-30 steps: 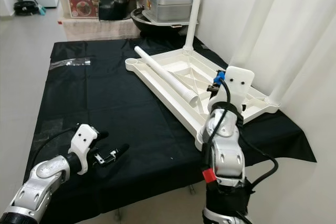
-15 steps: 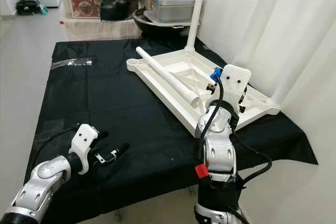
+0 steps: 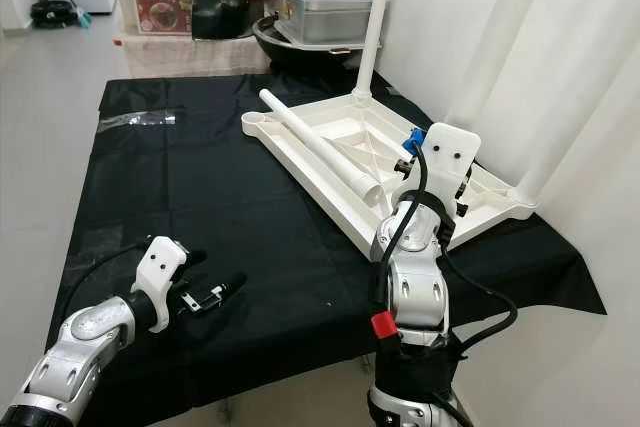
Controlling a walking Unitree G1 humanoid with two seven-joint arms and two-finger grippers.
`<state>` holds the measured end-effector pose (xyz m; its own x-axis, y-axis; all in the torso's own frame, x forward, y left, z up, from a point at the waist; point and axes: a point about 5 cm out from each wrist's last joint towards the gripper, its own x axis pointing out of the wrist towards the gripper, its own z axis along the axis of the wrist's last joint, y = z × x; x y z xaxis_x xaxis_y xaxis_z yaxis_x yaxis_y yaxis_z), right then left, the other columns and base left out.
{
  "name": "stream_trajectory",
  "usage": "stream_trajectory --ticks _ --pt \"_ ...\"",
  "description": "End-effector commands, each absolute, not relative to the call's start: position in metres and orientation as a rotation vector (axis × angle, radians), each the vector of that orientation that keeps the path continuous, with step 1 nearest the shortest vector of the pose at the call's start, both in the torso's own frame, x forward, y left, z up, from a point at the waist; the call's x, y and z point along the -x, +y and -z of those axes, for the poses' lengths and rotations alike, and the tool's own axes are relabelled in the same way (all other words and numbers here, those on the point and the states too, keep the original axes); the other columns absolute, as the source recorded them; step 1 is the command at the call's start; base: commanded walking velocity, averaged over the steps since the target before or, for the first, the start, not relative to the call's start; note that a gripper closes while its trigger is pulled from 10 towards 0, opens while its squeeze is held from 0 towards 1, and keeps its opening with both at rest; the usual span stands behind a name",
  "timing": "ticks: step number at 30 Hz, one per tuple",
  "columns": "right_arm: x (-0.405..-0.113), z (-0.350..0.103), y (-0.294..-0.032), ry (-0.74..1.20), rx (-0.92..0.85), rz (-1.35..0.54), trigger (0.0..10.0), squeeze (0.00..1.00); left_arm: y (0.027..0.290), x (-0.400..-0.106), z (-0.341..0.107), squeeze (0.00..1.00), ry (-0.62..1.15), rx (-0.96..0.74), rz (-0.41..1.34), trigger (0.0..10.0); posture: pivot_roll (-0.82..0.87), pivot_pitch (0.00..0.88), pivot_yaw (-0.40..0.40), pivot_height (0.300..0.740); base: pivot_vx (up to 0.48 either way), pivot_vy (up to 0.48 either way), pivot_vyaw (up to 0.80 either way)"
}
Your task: Building children table
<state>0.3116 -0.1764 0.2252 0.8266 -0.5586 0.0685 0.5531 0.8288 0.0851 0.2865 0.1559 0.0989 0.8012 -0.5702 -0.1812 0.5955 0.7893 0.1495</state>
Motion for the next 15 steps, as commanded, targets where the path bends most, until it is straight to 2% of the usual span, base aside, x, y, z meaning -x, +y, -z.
stream_trajectory --ticks 1,15 --pt "-0.31 -0.1938 -0.1879 0.059 -0.091 0.639 10.0 0.0 0.152 -0.2857 -0.0979 0.0 0.136 -0.207 0.648 10.0 -0.02 0.0 -0.083 0.74 0.0 0.0 0.0" --pt "-0.31 -0.2008 -0.1839 0.024 -0.099 0.602 10.0 0.0 0.1515 -0.2853 -0.097 0.0 0.14 -0.208 0.653 10.0 -0.03 0.0 -0.08 0.74 0.0 0.0 0.0"
